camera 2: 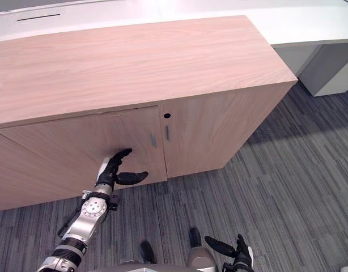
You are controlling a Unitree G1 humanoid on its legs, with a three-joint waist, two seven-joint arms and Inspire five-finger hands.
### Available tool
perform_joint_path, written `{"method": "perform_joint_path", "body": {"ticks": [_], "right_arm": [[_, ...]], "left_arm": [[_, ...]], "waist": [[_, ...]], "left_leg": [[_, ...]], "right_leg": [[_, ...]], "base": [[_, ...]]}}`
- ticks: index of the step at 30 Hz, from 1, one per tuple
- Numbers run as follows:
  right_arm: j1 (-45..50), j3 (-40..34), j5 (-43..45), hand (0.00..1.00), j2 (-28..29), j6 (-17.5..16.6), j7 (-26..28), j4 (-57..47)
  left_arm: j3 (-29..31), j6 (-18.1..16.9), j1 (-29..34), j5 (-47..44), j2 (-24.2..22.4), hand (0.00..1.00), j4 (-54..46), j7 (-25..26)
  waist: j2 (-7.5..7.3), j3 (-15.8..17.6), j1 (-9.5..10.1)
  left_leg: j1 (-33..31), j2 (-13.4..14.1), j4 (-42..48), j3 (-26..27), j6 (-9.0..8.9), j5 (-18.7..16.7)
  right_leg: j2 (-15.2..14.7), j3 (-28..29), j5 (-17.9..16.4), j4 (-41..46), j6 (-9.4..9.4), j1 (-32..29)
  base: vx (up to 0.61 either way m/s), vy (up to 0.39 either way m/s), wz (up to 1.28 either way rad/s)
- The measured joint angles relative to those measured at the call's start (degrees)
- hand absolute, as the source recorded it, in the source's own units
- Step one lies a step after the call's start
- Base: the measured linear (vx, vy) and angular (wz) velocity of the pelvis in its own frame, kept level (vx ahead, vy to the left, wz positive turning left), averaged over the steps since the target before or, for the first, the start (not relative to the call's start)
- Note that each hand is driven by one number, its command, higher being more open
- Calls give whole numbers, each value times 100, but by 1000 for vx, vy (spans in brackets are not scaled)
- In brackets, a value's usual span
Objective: Walk over to the cabinet, pick up the folder, carry it to the office cabinet, place the folder inside the office cabinet, then close the office cabinet door
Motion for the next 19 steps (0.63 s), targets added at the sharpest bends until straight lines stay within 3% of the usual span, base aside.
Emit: {"method": "perform_joint_path", "body": {"ticks": [5, 10, 14, 19], "right_arm": [[-34, 7, 0, 100, -11, 1, 20, 16], [-31, 51, 0, 100, -88, 57, 22, 80], [-54, 50, -16, 100, -253, 61, -7, 77], [-234, 181, -279, 100, -389, 59, -7, -85]], "left_arm": [[-2, -44, 63, -81, -60, 100, -15, -9], [2, -231, 1079, -580, -332, 100, -443, -228], [43, -230, 2089, -970, -528, 100, -370, -629], [609, -192, 2463, -898, -603, 100, 552, -880]], "waist": [[5, -4, 4], [88, -77, 32], [163, -205, 198], [146, -243, 346]], "left_leg": [[22, -25, -3, -5, 4, -21], [58, -62, -33, -38, 24, -7], [71, -69, -34, -182, 10, -15], [100, -63, -34, -261, 5, -18]], "right_leg": [[-53, -37, 30, 8, 3, -2], [-85, -76, -3, 11, 4, 9], [-100, -222, -118, -3, 64, 101], [-108, -316, -132, -88, 85, 207]], "base": [[-70, -13, -4], [-101, -24, 2], [-28, -27, 16], [-10, -22, 10]]}}
